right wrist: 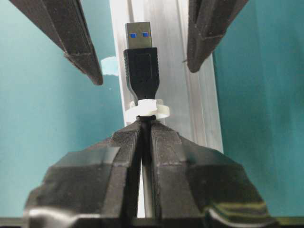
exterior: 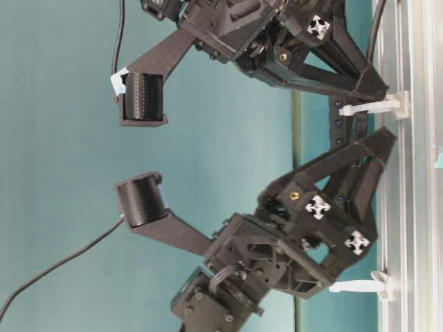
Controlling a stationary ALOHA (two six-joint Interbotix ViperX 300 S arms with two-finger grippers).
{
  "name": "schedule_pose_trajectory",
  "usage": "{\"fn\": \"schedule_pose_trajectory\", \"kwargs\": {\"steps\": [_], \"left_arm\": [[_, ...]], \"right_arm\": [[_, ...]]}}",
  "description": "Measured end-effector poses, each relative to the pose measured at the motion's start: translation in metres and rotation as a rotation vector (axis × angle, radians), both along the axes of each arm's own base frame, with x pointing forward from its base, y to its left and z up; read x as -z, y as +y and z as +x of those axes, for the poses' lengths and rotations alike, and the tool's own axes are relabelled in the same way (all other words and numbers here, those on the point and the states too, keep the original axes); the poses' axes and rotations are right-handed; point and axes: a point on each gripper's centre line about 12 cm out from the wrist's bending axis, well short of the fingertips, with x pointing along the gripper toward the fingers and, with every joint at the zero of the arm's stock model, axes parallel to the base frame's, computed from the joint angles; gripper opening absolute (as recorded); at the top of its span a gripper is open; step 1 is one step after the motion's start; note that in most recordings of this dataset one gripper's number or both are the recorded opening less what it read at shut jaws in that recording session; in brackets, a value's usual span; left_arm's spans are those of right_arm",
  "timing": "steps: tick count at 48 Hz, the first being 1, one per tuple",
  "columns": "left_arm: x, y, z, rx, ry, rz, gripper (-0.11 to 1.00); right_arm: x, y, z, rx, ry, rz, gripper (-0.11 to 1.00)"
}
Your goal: Pass the USB cable through three rings with both arms.
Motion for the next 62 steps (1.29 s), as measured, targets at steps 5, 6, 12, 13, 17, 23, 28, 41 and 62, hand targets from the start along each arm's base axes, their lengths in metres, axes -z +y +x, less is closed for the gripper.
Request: {"fn": "schedule_pose_trajectory", "kwargs": {"steps": [5,6,12,13,17,23,28,41,62], "left_arm": [[-0.001,0.000,0.004,0.000,-0.006,0.000,0.75],[-0.002,0.000,0.005,0.000,-0.008,0.000,0.74],[-0.003,0.000,0.009,0.000,-0.014,0.001,0.59],[-0.003,0.000,0.009,0.000,-0.015,0.001,0.55],[-0.003,0.000,0.010,0.000,-0.017,0.001,0.38],[-0.002,-0.002,0.009,0.006,-0.012,0.000,0.23],[0.001,-0.002,0.006,0.006,-0.003,0.000,0.23],[0.002,-0.003,0.004,0.009,0.002,0.001,0.23],[0.002,-0.001,-0.018,-0.018,0.024,-0.028,0.23]], "right_arm": [[0.000,0.001,0.000,-0.002,-0.001,0.000,-0.08],[0.000,0.001,0.000,-0.002,-0.001,0.000,-0.08],[0.000,0.001,0.000,-0.002,-0.002,0.001,-0.08],[0.000,0.001,0.000,-0.002,-0.002,0.001,-0.08],[0.000,0.001,0.000,-0.002,-0.002,0.001,-0.08],[0.000,0.001,0.000,-0.003,-0.002,0.000,-0.08],[-0.001,0.002,0.001,-0.004,-0.005,0.001,-0.08],[-0.002,0.004,0.002,0.036,-0.010,0.038,-0.07],[-0.019,0.002,-0.011,0.048,-0.029,0.036,0.30]]}}
